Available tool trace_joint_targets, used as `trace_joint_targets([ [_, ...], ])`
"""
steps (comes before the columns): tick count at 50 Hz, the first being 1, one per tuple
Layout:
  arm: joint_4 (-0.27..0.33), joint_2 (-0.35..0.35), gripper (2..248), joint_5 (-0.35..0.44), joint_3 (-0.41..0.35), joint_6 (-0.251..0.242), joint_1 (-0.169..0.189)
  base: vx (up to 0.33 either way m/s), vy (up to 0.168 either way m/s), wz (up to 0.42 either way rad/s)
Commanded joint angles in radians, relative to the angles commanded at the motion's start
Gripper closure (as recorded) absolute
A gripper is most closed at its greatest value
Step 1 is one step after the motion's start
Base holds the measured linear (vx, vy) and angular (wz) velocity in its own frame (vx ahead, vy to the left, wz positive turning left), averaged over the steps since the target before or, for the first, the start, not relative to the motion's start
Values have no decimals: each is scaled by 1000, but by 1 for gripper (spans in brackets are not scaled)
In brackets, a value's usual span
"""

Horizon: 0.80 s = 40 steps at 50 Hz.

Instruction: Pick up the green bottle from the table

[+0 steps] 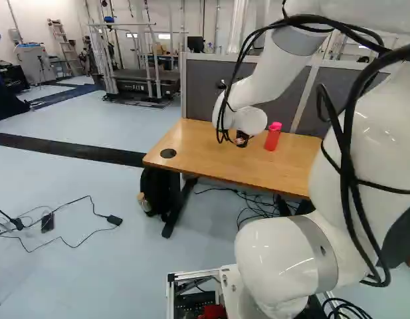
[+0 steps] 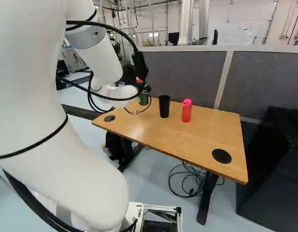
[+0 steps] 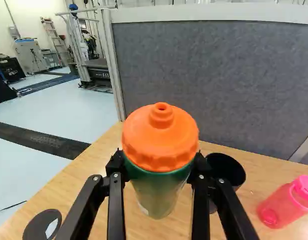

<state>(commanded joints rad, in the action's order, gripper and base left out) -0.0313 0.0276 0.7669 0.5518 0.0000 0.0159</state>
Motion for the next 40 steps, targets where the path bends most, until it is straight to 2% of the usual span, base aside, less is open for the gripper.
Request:
trace_joint_targets([
  [20,2,19,130,8,-35,0,-1,0,0,0],
  [40,8,63,130,26,-115,0,-4,0,0,0],
])
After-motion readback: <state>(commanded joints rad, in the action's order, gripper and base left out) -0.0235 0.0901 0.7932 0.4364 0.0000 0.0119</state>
